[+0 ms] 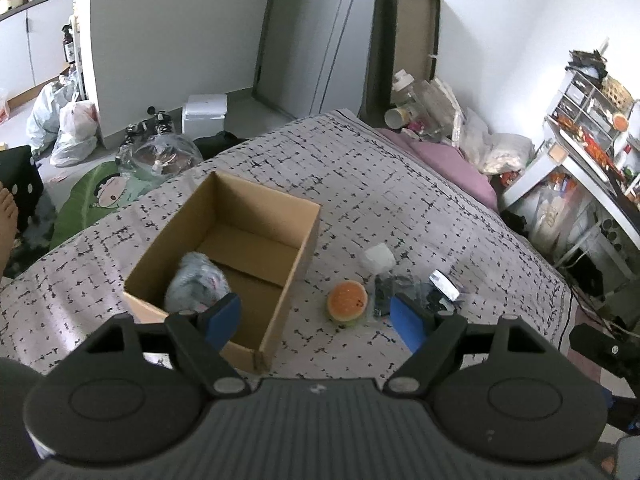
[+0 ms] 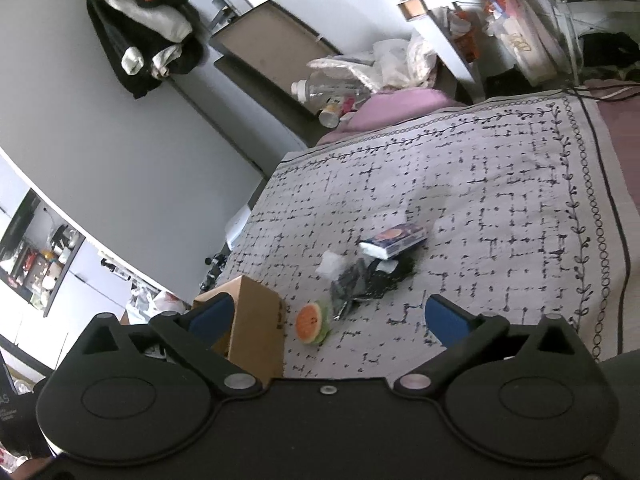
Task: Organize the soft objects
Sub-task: 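Move both grippers toward the black plastic bag beside the burger toy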
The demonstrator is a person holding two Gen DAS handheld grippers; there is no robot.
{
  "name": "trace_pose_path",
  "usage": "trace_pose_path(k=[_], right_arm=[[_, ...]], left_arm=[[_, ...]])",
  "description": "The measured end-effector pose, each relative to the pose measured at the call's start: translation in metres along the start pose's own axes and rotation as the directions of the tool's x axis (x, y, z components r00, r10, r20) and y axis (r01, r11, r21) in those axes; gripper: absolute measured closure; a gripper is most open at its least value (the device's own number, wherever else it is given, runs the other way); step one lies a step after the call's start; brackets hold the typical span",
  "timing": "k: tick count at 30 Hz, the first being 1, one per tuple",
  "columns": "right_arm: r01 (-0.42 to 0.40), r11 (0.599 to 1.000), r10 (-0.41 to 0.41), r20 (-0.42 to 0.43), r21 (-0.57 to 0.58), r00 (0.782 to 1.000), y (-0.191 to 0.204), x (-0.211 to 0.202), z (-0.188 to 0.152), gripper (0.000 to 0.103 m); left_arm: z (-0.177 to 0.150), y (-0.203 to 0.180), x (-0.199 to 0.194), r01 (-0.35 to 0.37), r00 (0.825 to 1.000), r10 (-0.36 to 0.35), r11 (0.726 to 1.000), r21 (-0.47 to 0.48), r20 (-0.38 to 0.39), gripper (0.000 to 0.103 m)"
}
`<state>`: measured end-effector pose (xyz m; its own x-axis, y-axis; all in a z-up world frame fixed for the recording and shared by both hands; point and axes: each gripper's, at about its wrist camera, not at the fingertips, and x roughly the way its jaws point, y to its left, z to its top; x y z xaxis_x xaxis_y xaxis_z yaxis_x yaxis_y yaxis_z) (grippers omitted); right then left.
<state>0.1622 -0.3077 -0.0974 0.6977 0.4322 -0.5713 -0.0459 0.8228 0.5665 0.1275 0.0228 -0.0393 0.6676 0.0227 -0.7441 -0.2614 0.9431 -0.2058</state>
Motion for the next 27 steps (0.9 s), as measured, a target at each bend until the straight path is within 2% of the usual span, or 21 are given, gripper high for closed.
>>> trace_pose_path(k=[12,25,27], right_arm=[[0.032,0.999,-0.032,0.011,0.019,0.999,-0.034,0.000,0.007,0.000],[0.028,0.991,-0.022,-0.049,0.127,0.999,-0.067,0.027,0.008,0.000],[0.018,0.990,-0.010,-0.055,0.140,0.998,-0.070,0.031,0.009,0.000]], left_arm=[[-0.012,-0.036,0.021,-0.003,0.999,0.005,0.999,0.041,-0.044,0.022],[-0.024,-0.067,0.049,-0.003,0.994,0.012,0.997,0.081,-0.105,0.022],[-0.023,-0.072,0.052,-0.004,0.995,0.012,0.997,0.083,-0.096,0.022]])
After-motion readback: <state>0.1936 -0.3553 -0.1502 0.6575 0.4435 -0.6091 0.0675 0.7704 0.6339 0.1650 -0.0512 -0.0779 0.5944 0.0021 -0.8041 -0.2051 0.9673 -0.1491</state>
